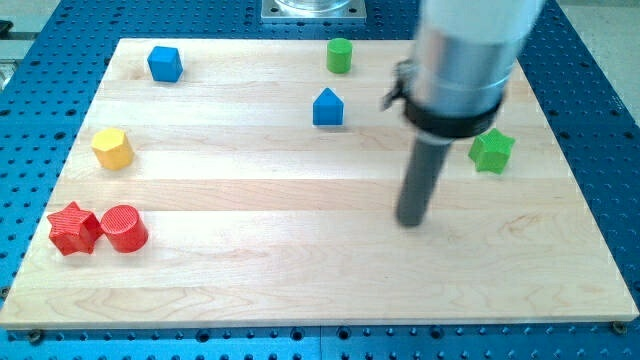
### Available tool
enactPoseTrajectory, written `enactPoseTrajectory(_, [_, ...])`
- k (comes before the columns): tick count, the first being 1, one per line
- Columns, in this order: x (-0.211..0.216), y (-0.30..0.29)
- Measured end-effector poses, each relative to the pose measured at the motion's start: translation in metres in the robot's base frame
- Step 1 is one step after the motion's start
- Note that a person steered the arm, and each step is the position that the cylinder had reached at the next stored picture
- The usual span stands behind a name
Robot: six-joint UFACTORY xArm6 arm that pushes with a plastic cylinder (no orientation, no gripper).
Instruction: Move the red star towards the bottom right left of the board
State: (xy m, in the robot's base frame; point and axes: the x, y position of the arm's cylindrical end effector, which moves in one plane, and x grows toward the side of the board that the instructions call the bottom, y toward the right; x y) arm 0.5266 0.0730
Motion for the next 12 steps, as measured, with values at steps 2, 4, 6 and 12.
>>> enactPoseTrajectory(2, [-0.028, -0.180])
enactPoseTrajectory(4, [-0.035, -0.298])
enactPoseTrajectory(6, [-0.042, -0.325])
enactPoseTrajectory(12, [0.023, -0.330])
